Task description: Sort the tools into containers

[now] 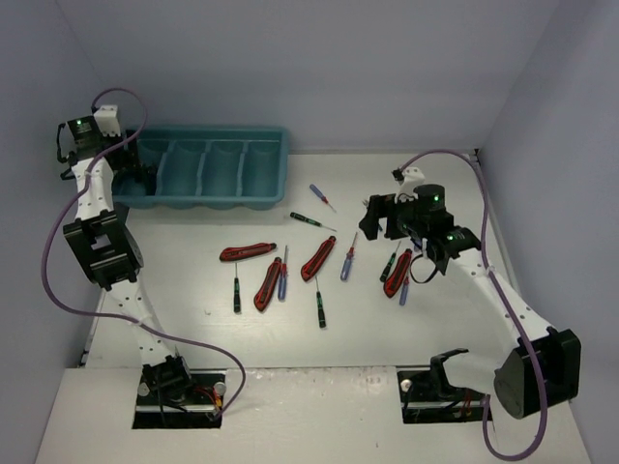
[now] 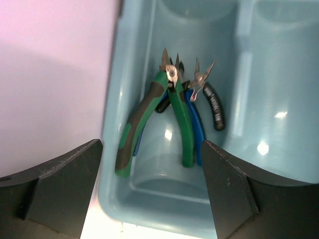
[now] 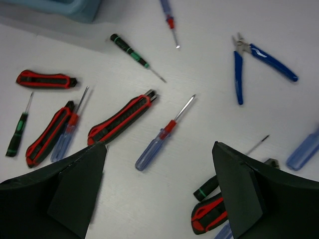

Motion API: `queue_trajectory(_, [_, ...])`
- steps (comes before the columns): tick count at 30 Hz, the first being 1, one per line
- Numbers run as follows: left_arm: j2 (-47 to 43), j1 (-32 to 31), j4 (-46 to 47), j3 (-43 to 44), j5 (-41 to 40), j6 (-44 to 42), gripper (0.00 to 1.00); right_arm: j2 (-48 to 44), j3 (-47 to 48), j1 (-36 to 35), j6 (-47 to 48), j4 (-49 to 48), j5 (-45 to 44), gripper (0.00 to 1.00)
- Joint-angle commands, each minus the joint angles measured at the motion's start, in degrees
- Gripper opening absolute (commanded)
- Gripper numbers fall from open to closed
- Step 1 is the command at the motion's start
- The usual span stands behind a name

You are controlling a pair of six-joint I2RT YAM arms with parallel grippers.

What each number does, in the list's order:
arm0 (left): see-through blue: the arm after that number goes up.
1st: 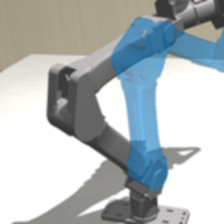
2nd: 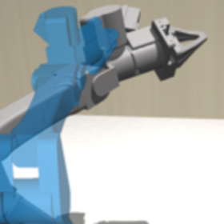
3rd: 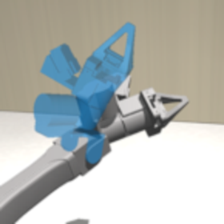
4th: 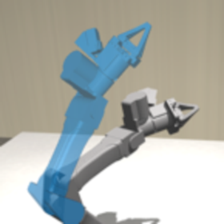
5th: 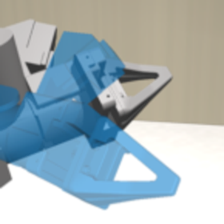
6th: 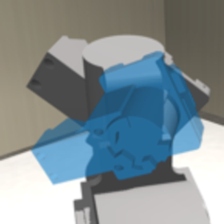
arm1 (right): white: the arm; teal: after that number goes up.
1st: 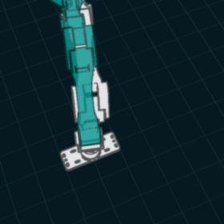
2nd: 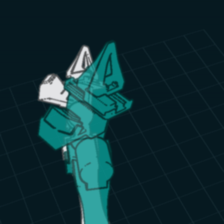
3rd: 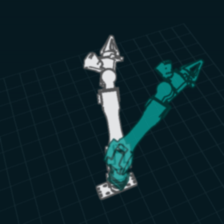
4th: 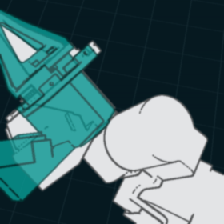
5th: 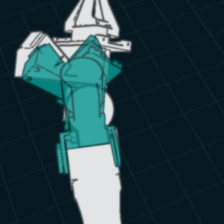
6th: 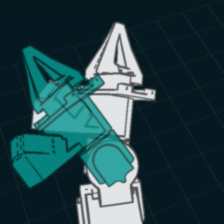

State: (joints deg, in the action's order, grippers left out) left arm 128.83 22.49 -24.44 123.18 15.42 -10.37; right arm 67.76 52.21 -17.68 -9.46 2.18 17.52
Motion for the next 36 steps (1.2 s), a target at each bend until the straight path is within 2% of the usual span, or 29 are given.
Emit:
queue_trajectory(1, [-15.14,-1.22,6.31,-1.14,-1.06,11.65,0.78,4.59,6.36,2.59,1.13,-2.44,-9.58,0.84])
queue_trajectory(5, [-24.23,-4.11,3.47,-6.65,-1.16,16.91,0.81,10.4,8.5,4.65,-1.89,-2.44,-14.06,0.79])
queue_trajectory(8, [-29.94,-9.25,-0.87,-12.88,-2.36,18.51,0.81,15.15,10.96,6.04,-2.57,-2.44,-13.94,0.74])
queue_trajectory(20, [-52.46,-32.35,-1.31,-45.06,-1.88,28.76,0.82,33.2,19.97,9.29,2.42,-2.53,-10.08,0.57])
queue_trajectory(25, [-60.42,-40.53,-1.52,-54.11,-2.57,31.6,0.82,38.61,22.65,9.8,4.17,-2.62,-4.71,0.52])
queue_trajectory(29, [-64.68,-44.53,-2.59,-58.47,-3.69,33.95,0.82,41.26,23.38,9.24,4.89,-2.62,-3.21,0.5])
queue_trajectory(36, [-67.83,-45.98,-3.8,-62.57,-3.97,35.77,0.82,44.39,23.81,7.78,5.68,-2.62,-4.27,0.47])
